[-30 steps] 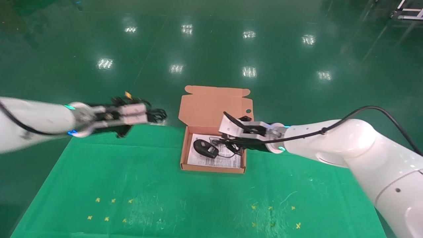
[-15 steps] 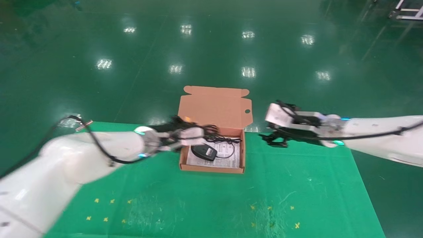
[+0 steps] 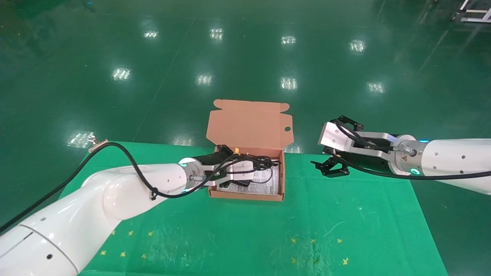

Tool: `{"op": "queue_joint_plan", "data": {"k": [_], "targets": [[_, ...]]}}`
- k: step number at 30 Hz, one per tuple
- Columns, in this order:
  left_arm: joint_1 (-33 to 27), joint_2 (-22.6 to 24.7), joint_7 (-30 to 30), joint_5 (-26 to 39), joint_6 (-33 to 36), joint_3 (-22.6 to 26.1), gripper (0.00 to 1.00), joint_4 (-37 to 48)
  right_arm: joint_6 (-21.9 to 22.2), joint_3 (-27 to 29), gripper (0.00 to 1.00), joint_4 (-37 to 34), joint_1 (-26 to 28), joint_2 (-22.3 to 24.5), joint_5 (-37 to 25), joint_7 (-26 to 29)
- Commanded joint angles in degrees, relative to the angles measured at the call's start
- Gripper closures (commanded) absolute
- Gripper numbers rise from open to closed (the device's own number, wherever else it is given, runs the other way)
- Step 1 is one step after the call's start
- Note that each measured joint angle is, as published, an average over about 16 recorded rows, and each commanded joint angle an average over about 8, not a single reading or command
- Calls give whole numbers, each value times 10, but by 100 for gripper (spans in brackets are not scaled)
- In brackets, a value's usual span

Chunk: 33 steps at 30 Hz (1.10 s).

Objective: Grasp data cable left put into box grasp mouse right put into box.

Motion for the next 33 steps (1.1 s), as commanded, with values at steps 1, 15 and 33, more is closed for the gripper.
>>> {"op": "queue_joint_plan", "data": {"k": [1, 15, 33], "targets": [[-1, 3, -1, -8, -4, 7, 0, 5, 1, -2, 0, 9, 0, 4, -6, 7], [-1, -11, -1, -4, 0, 2, 0, -12, 7, 3, 0, -3, 9, -5, -3, -2], [-46, -38, -39, -57, -26, -27, 0, -29, -10, 49, 0, -29, 72, -16, 0, -31]]}}
